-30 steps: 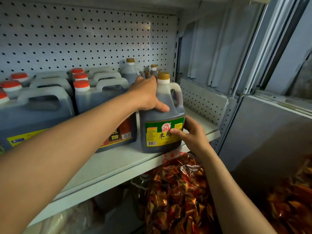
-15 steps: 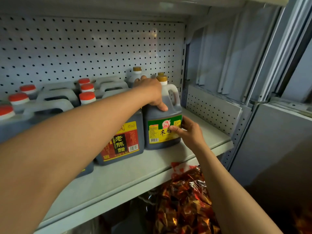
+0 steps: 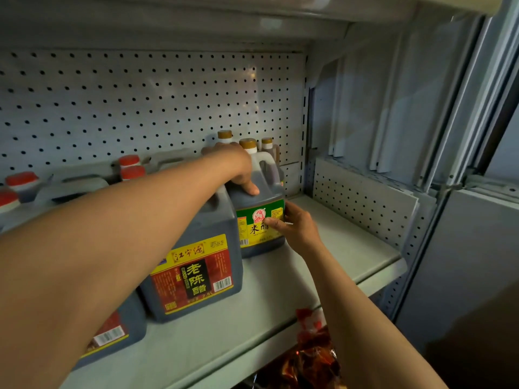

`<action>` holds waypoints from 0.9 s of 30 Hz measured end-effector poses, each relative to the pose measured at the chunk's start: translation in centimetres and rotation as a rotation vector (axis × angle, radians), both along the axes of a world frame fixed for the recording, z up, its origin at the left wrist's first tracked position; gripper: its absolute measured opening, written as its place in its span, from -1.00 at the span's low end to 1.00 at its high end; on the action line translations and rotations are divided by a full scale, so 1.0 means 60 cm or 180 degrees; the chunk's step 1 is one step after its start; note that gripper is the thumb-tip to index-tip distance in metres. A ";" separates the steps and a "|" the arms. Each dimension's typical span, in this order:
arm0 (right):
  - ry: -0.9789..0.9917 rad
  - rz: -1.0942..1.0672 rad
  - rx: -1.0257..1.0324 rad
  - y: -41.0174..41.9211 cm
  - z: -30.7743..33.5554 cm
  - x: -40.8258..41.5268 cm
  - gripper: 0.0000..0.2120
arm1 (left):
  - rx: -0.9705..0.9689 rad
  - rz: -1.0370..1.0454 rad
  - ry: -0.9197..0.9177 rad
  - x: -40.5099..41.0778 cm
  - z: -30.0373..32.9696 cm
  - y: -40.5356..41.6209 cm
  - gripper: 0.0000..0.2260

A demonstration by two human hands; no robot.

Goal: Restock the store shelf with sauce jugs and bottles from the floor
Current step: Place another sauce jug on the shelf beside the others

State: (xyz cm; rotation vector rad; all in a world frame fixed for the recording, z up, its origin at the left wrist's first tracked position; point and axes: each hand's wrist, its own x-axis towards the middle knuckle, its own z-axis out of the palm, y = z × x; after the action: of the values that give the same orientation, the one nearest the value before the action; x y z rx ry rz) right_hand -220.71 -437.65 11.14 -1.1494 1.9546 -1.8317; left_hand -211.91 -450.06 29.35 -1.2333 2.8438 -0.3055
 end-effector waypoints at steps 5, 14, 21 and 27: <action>-0.0118 0.0035 -0.0003 -0.033 -0.001 -0.011 -0.69 | 0.0010 -0.0022 -0.0093 -0.022 -0.001 -0.040 0.01; -0.0222 -0.0005 0.0115 -0.041 -0.008 -0.022 -0.57 | 0.0117 0.0075 -0.0121 -0.037 -0.004 -0.049 -0.02; 0.0042 -0.0236 0.0583 -0.028 0.015 -0.001 -0.61 | 0.0233 0.0159 0.0110 -0.024 0.000 -0.028 0.00; 0.0377 -0.1016 0.1306 0.070 0.059 0.029 -0.21 | 0.0245 0.0017 0.0982 0.034 0.031 0.014 -0.06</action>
State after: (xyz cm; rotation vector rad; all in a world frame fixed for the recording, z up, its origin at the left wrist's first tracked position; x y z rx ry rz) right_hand -219.00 -433.46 14.66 -0.8719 2.5496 -1.4063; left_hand -209.87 -449.21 31.19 -1.3815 3.0684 -0.0032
